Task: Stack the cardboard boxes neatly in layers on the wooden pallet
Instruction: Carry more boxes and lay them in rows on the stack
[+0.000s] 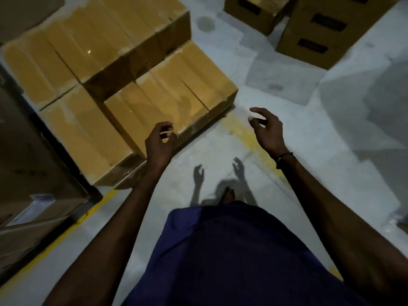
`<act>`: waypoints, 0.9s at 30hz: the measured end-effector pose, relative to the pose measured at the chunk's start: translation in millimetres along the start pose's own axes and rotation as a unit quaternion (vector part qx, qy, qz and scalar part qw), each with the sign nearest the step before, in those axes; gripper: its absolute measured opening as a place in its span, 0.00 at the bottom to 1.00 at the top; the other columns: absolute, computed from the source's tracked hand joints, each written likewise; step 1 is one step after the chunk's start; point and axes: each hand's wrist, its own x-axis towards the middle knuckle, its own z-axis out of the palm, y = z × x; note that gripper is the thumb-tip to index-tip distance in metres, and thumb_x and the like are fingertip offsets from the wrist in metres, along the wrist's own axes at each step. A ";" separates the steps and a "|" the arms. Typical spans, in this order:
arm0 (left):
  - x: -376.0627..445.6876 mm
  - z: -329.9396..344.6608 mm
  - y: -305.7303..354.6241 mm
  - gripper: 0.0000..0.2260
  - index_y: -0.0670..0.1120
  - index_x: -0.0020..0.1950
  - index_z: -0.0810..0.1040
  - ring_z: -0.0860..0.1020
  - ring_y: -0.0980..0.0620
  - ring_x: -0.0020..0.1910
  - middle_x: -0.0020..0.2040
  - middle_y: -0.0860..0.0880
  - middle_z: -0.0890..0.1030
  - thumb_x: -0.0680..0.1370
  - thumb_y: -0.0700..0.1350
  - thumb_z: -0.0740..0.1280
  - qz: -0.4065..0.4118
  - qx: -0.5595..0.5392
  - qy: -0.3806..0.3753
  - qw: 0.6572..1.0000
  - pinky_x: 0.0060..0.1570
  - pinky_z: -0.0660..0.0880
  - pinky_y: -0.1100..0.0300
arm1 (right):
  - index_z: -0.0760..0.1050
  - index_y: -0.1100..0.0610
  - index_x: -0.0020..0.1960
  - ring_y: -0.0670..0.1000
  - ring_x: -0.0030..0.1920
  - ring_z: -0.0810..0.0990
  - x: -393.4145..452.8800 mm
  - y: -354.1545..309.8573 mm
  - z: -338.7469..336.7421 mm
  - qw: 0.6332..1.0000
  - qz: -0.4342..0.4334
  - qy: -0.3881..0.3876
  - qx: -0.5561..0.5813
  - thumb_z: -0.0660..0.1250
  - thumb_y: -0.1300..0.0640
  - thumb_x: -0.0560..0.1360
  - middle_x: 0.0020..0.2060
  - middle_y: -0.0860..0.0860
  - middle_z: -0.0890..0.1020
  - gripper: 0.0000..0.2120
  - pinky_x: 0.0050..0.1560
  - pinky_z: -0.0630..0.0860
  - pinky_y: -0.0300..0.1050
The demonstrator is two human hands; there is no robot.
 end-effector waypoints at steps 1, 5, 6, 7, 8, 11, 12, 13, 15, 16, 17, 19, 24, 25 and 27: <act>7.7 25.2 15.0 0.11 0.46 0.62 0.80 0.81 0.61 0.51 0.54 0.52 0.83 0.80 0.42 0.71 0.007 -0.004 -0.017 1.000 0.50 0.77 0.67 | 0.80 0.53 0.64 0.43 0.53 0.84 5.4 9.0 -21.3 1.000 0.017 0.014 0.005 0.69 0.56 0.81 0.61 0.45 0.81 0.12 0.53 0.75 0.30; 38.5 113.4 73.8 0.10 0.45 0.61 0.80 0.81 0.61 0.51 0.54 0.49 0.84 0.80 0.42 0.71 0.026 -0.030 -0.069 0.997 0.50 0.77 0.67 | 0.80 0.53 0.64 0.41 0.50 0.84 31.4 36.2 -88.9 0.996 0.055 0.064 0.029 0.70 0.57 0.80 0.61 0.45 0.82 0.13 0.52 0.75 0.30; 50.1 135.8 89.7 0.10 0.45 0.61 0.80 0.81 0.63 0.50 0.55 0.50 0.84 0.80 0.42 0.71 0.031 -0.030 -0.080 0.996 0.49 0.76 0.68 | 0.80 0.54 0.64 0.39 0.49 0.84 42.5 41.1 -106.7 0.994 0.063 0.081 0.034 0.70 0.58 0.80 0.61 0.45 0.82 0.13 0.51 0.75 0.30; 60.3 153.9 103.1 0.10 0.45 0.61 0.80 0.80 0.65 0.50 0.55 0.50 0.84 0.80 0.42 0.71 0.037 -0.029 -0.092 0.995 0.49 0.77 0.68 | 0.80 0.55 0.64 0.36 0.48 0.83 52.8 45.5 -121.2 0.992 0.070 0.095 0.039 0.69 0.59 0.80 0.60 0.46 0.82 0.13 0.50 0.75 0.29; 72.7 173.4 117.2 0.10 0.45 0.62 0.80 0.80 0.65 0.51 0.55 0.50 0.84 0.80 0.42 0.71 0.045 -0.028 -0.108 0.993 0.50 0.77 0.67 | 0.80 0.55 0.64 0.34 0.46 0.82 65.3 50.1 -136.9 0.990 0.076 0.110 0.045 0.69 0.59 0.80 0.59 0.46 0.82 0.13 0.49 0.74 0.28; 108.7 221.2 152.8 0.11 0.44 0.63 0.80 0.80 0.64 0.53 0.57 0.50 0.84 0.81 0.42 0.70 0.077 -0.025 -0.138 0.987 0.52 0.77 0.66 | 0.80 0.57 0.63 0.33 0.44 0.82 103.9 61.8 -173.6 0.984 0.084 0.148 0.055 0.70 0.60 0.80 0.59 0.47 0.83 0.12 0.45 0.74 0.27; 121.1 235.9 163.0 0.11 0.44 0.63 0.80 0.81 0.63 0.53 0.56 0.50 0.84 0.81 0.42 0.70 0.084 -0.026 -0.141 0.986 0.52 0.78 0.66 | 0.80 0.56 0.63 0.34 0.45 0.82 118.1 65.4 -183.8 0.982 0.087 0.157 0.057 0.70 0.60 0.80 0.59 0.47 0.83 0.13 0.45 0.73 0.27; 136.5 253.2 173.1 0.11 0.45 0.63 0.80 0.81 0.62 0.54 0.56 0.50 0.83 0.81 0.42 0.70 0.087 -0.030 -0.141 0.986 0.52 0.78 0.66 | 0.80 0.56 0.63 0.35 0.45 0.82 135.2 69.7 -195.1 0.980 0.089 0.165 0.059 0.70 0.60 0.80 0.58 0.46 0.83 0.13 0.45 0.73 0.27; 164.1 281.1 188.9 0.10 0.45 0.62 0.80 0.81 0.63 0.52 0.55 0.50 0.83 0.81 0.41 0.70 0.088 -0.039 -0.142 0.985 0.52 0.78 0.65 | 0.81 0.55 0.63 0.36 0.46 0.83 165.3 77.4 -211.9 0.977 0.093 0.180 0.061 0.70 0.59 0.79 0.57 0.43 0.83 0.13 0.48 0.74 0.29; 181.8 298.2 198.3 0.10 0.45 0.62 0.80 0.80 0.65 0.51 0.55 0.49 0.83 0.81 0.41 0.70 0.092 -0.040 -0.146 0.984 0.52 0.78 0.65 | 0.81 0.55 0.63 0.35 0.46 0.83 184.2 81.5 -222.4 0.976 0.092 0.190 0.062 0.70 0.58 0.79 0.56 0.42 0.83 0.13 0.49 0.75 0.30; 197.9 313.1 206.2 0.10 0.45 0.62 0.80 0.80 0.67 0.51 0.55 0.50 0.83 0.81 0.41 0.69 0.098 -0.040 -0.152 0.983 0.52 0.78 0.66 | 0.81 0.55 0.63 0.34 0.47 0.83 201.1 85.4 -231.0 0.974 0.089 0.198 0.063 0.70 0.58 0.79 0.56 0.42 0.83 0.12 0.51 0.75 0.31; 233.3 346.0 224.7 0.09 0.44 0.62 0.80 0.79 0.68 0.49 0.55 0.50 0.83 0.82 0.41 0.69 0.108 -0.043 -0.161 0.980 0.50 0.77 0.68 | 0.80 0.56 0.63 0.33 0.47 0.82 238.6 91.4 -249.5 0.972 0.086 0.211 0.063 0.70 0.59 0.80 0.57 0.44 0.83 0.13 0.50 0.76 0.31; 314.3 426.0 279.6 0.09 0.43 0.62 0.80 0.79 0.70 0.49 0.56 0.47 0.84 0.82 0.41 0.69 0.105 -0.043 -0.194 0.974 0.48 0.74 0.73 | 0.80 0.56 0.64 0.32 0.45 0.82 326.1 98.1 -295.0 0.964 0.113 0.234 0.063 0.70 0.60 0.80 0.59 0.47 0.83 0.13 0.46 0.73 0.26; 327.5 438.7 288.9 0.09 0.43 0.62 0.80 0.79 0.70 0.49 0.56 0.48 0.84 0.81 0.41 0.70 0.108 -0.041 -0.200 0.973 0.48 0.74 0.73 | 0.80 0.56 0.63 0.32 0.45 0.82 340.5 100.1 -302.9 0.962 0.114 0.239 0.062 0.71 0.60 0.80 0.59 0.47 0.83 0.13 0.46 0.73 0.26; 359.1 468.6 313.4 0.09 0.44 0.61 0.80 0.80 0.69 0.49 0.55 0.49 0.84 0.81 0.41 0.70 0.115 -0.037 -0.217 0.969 0.48 0.74 0.74 | 0.80 0.56 0.63 0.33 0.46 0.82 375.4 104.6 -322.9 0.958 0.119 0.252 0.067 0.71 0.59 0.80 0.59 0.47 0.84 0.13 0.46 0.73 0.26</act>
